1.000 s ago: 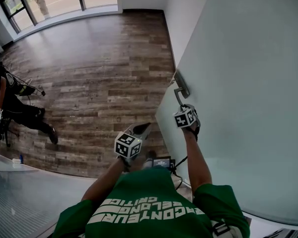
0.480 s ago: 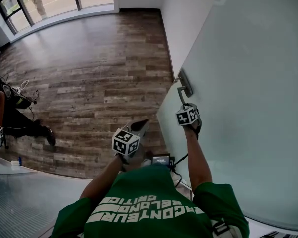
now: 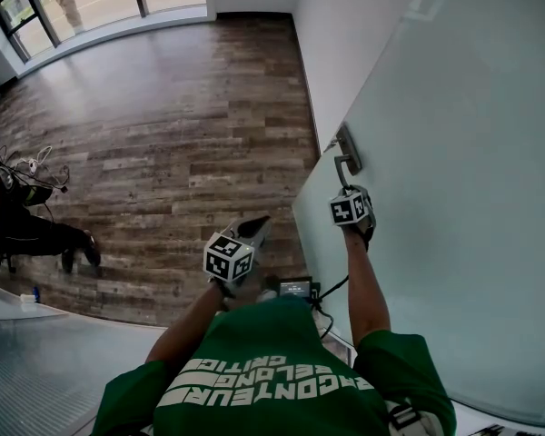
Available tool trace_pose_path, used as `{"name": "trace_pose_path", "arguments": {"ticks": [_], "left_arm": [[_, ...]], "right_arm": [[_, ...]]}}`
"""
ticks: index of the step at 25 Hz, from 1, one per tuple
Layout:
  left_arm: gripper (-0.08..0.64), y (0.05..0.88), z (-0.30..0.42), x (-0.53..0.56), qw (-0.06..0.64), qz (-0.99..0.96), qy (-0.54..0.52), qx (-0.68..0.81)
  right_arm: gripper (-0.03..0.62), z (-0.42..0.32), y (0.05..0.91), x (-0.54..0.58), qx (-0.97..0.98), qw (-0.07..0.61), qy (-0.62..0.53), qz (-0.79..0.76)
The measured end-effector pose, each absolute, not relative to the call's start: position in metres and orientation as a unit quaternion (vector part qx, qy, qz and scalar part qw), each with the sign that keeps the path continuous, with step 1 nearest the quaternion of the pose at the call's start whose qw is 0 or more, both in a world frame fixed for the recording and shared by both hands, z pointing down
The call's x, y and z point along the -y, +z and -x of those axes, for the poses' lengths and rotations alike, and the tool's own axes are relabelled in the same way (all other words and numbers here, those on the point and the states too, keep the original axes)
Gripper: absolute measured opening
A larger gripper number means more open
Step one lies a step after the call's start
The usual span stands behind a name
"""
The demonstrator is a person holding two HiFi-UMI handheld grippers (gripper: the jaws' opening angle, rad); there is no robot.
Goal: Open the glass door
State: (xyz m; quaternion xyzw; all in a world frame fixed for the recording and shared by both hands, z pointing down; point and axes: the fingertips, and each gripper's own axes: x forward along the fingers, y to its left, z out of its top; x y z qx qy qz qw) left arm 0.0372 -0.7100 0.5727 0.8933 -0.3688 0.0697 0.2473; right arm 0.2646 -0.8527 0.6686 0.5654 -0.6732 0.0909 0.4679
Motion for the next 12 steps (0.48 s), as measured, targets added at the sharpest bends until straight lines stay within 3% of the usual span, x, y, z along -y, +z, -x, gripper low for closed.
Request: {"name": "trace_pose_path", "arguments": {"ticks": [12], "left_arm": [[0.017,0.579,-0.032,0.71,0.253,-0.89,0.073,0.372]], "right_arm": [[0.067,-0.293,0.669,0.862,0.657,0.469,0.09,-0.583]]}}
